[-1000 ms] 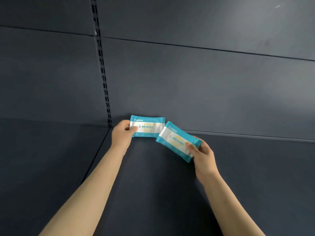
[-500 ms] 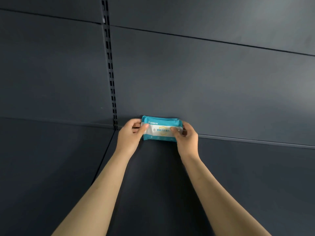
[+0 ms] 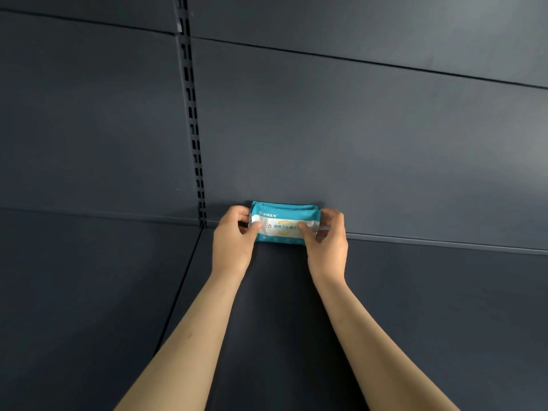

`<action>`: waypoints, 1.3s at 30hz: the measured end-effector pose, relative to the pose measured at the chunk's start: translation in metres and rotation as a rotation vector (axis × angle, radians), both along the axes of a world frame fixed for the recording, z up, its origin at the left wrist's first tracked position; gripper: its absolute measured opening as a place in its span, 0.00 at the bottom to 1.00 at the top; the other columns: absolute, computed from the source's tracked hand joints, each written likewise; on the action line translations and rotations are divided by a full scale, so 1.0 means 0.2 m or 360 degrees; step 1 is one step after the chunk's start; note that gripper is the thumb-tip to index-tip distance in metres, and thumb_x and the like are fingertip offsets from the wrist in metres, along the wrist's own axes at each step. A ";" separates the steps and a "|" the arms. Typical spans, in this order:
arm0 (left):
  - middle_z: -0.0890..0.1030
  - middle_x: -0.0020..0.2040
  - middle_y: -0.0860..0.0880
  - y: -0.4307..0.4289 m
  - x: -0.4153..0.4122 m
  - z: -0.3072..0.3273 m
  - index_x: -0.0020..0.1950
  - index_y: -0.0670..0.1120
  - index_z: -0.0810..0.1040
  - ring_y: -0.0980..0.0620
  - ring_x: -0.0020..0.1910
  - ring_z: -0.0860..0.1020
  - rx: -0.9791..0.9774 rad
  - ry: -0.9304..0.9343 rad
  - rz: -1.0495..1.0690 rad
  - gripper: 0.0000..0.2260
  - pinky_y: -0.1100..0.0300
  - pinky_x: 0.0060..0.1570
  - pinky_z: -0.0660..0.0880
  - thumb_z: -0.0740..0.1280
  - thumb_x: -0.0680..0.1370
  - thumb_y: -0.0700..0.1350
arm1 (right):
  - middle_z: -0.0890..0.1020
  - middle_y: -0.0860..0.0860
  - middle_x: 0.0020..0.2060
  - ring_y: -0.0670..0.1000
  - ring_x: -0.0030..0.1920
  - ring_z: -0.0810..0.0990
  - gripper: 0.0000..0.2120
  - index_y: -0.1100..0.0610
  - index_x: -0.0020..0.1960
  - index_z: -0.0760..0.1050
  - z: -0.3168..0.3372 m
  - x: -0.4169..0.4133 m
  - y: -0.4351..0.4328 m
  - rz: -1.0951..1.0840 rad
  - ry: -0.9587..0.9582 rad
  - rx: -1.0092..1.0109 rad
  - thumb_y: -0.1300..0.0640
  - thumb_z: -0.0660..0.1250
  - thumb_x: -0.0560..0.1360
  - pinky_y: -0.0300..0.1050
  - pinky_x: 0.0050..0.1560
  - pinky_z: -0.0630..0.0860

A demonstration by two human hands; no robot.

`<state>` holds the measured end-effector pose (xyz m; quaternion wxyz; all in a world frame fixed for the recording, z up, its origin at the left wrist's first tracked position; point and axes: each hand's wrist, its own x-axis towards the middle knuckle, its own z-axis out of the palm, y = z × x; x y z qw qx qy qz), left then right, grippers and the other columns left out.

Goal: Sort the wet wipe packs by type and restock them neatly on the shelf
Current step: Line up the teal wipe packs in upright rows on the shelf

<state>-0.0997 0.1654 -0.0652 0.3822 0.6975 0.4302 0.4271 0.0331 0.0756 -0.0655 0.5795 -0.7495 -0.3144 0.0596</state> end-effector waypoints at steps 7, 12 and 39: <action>0.78 0.55 0.54 -0.02 -0.09 0.06 0.61 0.51 0.75 0.59 0.49 0.78 -0.0154 -0.0204 0.0083 0.14 0.71 0.42 0.69 0.71 0.77 0.46 | 0.79 0.46 0.56 0.44 0.52 0.79 0.16 0.50 0.61 0.71 0.09 -0.01 -0.12 0.0011 0.0397 0.0129 0.51 0.72 0.76 0.30 0.43 0.72; 0.78 0.57 0.53 -0.14 -0.12 0.18 0.62 0.51 0.75 0.58 0.51 0.77 -0.0127 -0.0315 0.0087 0.13 0.77 0.38 0.68 0.70 0.78 0.48 | 0.77 0.43 0.60 0.37 0.54 0.76 0.17 0.49 0.67 0.72 0.25 0.02 -0.37 0.0098 0.0496 0.0187 0.48 0.66 0.79 0.29 0.45 0.68; 0.79 0.62 0.53 -3.04 1.07 -0.13 0.68 0.51 0.74 0.57 0.54 0.79 -0.0845 0.0095 -0.1506 0.17 0.58 0.49 0.78 0.65 0.80 0.53 | 0.79 0.54 0.61 0.55 0.59 0.80 0.21 0.45 0.68 0.68 -0.18 0.41 -3.79 -0.1085 0.0942 0.0244 0.37 0.61 0.78 0.61 0.60 0.78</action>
